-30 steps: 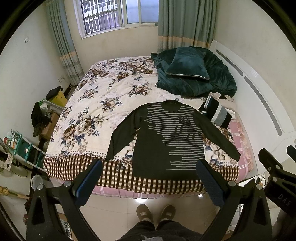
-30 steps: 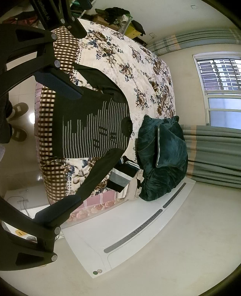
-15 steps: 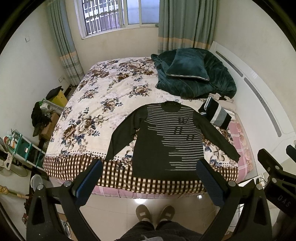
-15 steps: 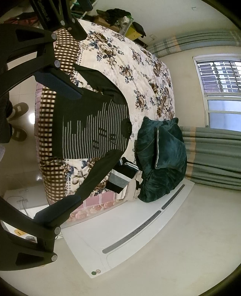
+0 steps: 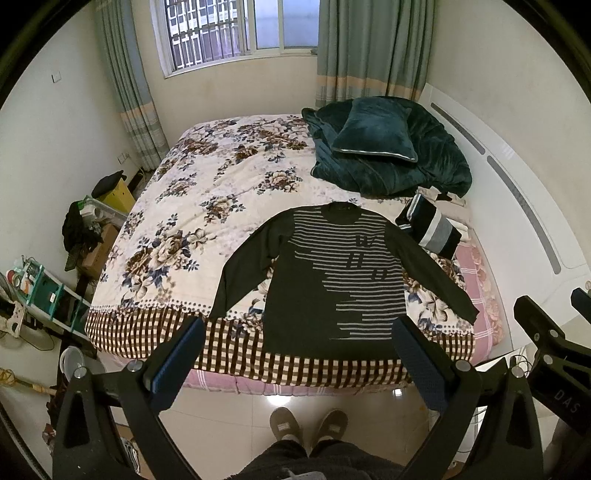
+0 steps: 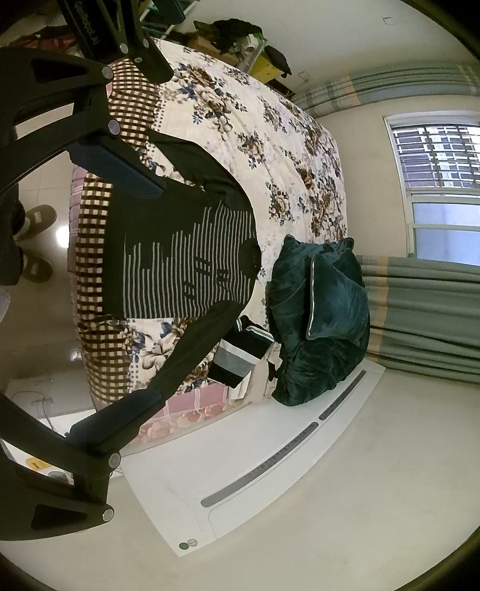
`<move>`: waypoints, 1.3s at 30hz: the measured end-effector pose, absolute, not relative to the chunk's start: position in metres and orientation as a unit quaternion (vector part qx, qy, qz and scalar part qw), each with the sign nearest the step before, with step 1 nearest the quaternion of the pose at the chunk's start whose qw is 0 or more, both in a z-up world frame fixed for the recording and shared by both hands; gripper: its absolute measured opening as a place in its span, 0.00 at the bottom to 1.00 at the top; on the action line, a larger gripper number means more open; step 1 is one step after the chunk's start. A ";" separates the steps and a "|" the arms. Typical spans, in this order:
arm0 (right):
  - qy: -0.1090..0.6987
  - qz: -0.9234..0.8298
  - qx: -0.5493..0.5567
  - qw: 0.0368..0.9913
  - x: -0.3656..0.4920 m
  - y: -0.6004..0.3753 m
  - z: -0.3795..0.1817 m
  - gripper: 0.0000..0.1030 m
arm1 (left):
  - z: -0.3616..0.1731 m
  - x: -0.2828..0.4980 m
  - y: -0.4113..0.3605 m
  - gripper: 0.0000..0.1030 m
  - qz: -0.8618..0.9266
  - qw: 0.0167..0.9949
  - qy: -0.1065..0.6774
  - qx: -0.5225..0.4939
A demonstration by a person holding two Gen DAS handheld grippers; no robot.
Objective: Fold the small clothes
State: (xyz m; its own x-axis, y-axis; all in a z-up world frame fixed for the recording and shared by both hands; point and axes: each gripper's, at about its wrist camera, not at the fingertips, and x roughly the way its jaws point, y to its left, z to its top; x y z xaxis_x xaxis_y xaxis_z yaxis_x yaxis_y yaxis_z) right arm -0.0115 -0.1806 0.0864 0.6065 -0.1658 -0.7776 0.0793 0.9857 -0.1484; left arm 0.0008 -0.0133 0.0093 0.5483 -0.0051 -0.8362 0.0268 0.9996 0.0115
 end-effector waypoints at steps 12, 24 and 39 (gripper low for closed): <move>0.437 -0.068 -0.050 0.895 -0.014 -0.179 0.087 1.00 | 0.009 0.002 -0.012 1.00 -0.012 0.875 0.484 -0.004; 0.437 -0.068 -0.050 0.895 -0.013 -0.180 0.086 1.00 | 0.007 0.000 -0.011 1.00 -0.012 0.876 0.483 -0.004; 0.457 -0.116 0.020 0.881 0.007 -0.205 0.057 1.00 | -0.052 0.063 -0.015 1.00 0.015 0.894 0.447 0.036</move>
